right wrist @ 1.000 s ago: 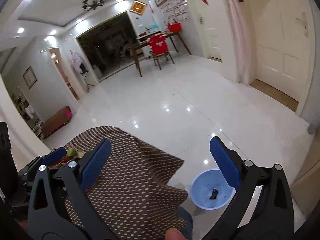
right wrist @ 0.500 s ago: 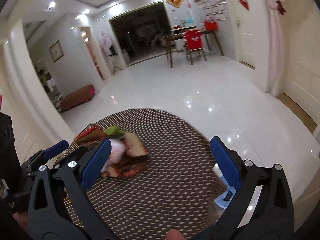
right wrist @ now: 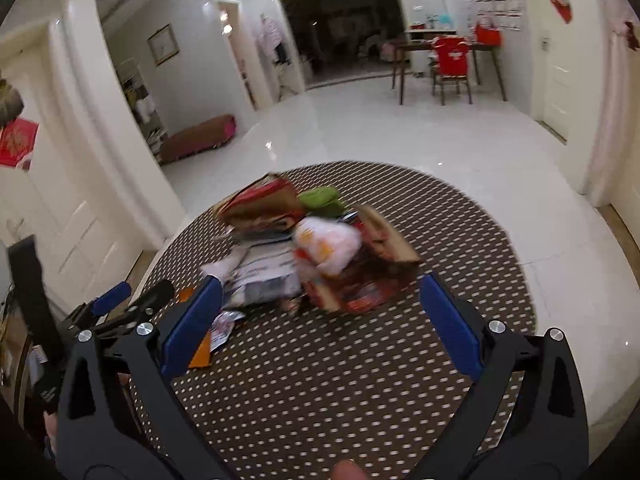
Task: Collect trash
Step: 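Grasp the orange packet with the left gripper while the right grasps the white-red wrapper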
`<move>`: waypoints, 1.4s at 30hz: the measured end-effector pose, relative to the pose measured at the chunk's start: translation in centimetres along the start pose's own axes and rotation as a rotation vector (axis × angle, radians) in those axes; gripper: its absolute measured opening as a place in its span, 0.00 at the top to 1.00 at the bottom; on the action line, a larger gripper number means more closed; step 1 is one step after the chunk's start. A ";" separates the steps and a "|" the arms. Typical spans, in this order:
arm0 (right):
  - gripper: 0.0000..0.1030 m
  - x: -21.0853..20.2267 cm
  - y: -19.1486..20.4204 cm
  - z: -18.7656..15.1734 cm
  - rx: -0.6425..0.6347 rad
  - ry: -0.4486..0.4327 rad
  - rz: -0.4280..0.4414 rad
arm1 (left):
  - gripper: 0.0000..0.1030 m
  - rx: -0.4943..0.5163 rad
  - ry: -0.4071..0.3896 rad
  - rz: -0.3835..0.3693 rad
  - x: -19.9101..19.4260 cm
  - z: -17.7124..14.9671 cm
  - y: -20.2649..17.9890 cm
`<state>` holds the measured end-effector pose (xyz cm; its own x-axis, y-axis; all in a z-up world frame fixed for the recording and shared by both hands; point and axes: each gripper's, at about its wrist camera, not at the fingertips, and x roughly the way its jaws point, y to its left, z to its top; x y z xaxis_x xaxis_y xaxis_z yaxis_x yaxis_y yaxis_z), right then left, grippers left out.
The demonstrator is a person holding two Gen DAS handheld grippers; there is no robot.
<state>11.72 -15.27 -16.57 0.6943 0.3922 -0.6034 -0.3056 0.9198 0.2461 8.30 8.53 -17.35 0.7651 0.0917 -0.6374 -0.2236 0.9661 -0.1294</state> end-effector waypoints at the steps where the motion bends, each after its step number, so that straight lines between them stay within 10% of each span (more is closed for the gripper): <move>1: 0.06 0.4 0.4 -0.2 -0.008 0.010 0.005 | 0.09 -0.003 0.014 0.017 0.6 -0.3 0.7; 11: 0.06 3.2 3.2 -2.2 -0.061 0.112 0.030 | 0.10 0.006 0.166 0.069 5.8 -2.0 2.6; 17: 0.06 5.0 4.9 -3.3 -0.099 0.172 0.066 | 0.48 0.039 0.218 0.022 7.7 -2.1 2.8; 32: 0.08 12.2 9.3 -5.1 -0.148 0.289 0.102 | 0.49 0.029 0.201 0.048 5.0 -3.7 7.7; 35: 0.18 13.3 10.3 -4.8 -0.156 0.282 0.106 | 0.49 0.021 0.199 0.055 4.7 -3.6 8.1; 39: 0.60 14.4 11.7 -5.3 -0.207 0.277 0.093 | 0.49 0.008 0.199 0.061 4.4 -3.6 8.3; 42: 0.69 13.7 11.6 -5.7 -0.203 0.272 0.117 | 0.49 0.005 0.197 0.057 4.3 -3.4 8.1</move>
<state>14.04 0.69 -26.32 0.4568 0.4514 -0.7665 -0.5149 0.8368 0.1859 7.74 15.90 -23.75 0.6183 0.0976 -0.7798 -0.2596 0.9619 -0.0854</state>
